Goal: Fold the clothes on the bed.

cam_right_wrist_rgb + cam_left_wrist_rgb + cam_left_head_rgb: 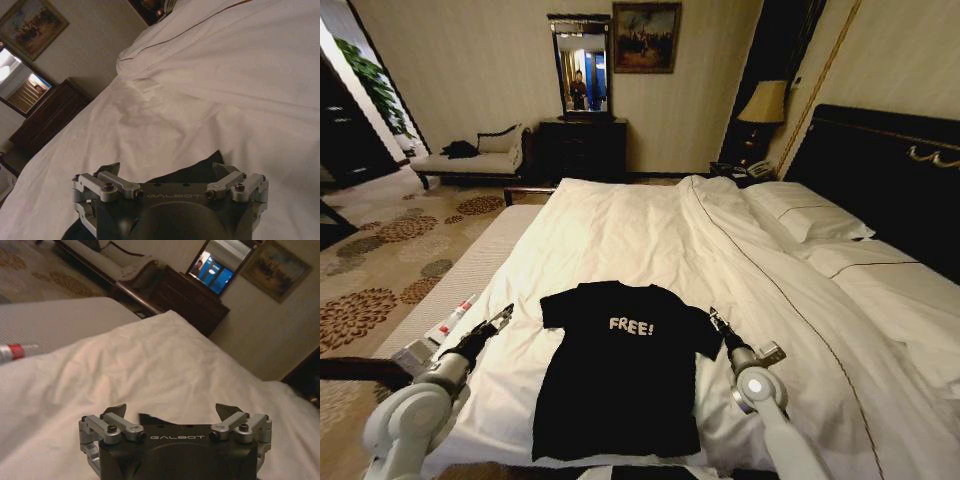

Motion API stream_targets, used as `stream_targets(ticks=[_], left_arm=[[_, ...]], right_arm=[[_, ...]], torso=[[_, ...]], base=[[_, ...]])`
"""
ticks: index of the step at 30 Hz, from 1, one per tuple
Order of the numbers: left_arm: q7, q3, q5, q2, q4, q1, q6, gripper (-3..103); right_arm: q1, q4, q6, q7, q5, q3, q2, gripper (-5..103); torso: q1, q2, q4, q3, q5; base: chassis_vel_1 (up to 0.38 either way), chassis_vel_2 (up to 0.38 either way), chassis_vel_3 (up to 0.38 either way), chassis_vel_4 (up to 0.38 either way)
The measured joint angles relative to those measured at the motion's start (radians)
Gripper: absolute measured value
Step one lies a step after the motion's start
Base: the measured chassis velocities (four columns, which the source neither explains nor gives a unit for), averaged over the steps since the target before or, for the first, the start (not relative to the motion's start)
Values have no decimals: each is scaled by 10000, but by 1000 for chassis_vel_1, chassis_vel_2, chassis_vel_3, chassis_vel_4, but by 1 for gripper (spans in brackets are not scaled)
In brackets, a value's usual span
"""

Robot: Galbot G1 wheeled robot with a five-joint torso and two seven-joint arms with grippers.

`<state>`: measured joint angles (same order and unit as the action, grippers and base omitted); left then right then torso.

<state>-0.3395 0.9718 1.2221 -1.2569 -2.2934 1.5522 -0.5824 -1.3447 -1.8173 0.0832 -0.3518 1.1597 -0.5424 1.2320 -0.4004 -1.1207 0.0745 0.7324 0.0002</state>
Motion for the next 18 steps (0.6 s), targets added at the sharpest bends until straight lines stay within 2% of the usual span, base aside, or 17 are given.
stream_targets(ticks=[3, 9, 18], left_arm=[[-78, -14, 139, -69, -142, -35, -42, 100], [-111, -60, 195, -64, -233, -62, -88, 100], [-137, -103, 233, -29, -199, -76, -103, 100]], right_arm=[[273, 784, -228, 775, 6, 18, -156, 100], [688, 1823, -563, 1494, 97, 33, -293, 100], [663, 1992, -734, 1581, 71, -119, -211, 100]], torso=[[0, 0, -1, 0, 0], [-3, 1, -3, 0, 0], [-2, 0, -2, 0, -2]], base=[[0, 0, 0, 0], [0, 0, 0, 0], [0, 0, 0, 0]])
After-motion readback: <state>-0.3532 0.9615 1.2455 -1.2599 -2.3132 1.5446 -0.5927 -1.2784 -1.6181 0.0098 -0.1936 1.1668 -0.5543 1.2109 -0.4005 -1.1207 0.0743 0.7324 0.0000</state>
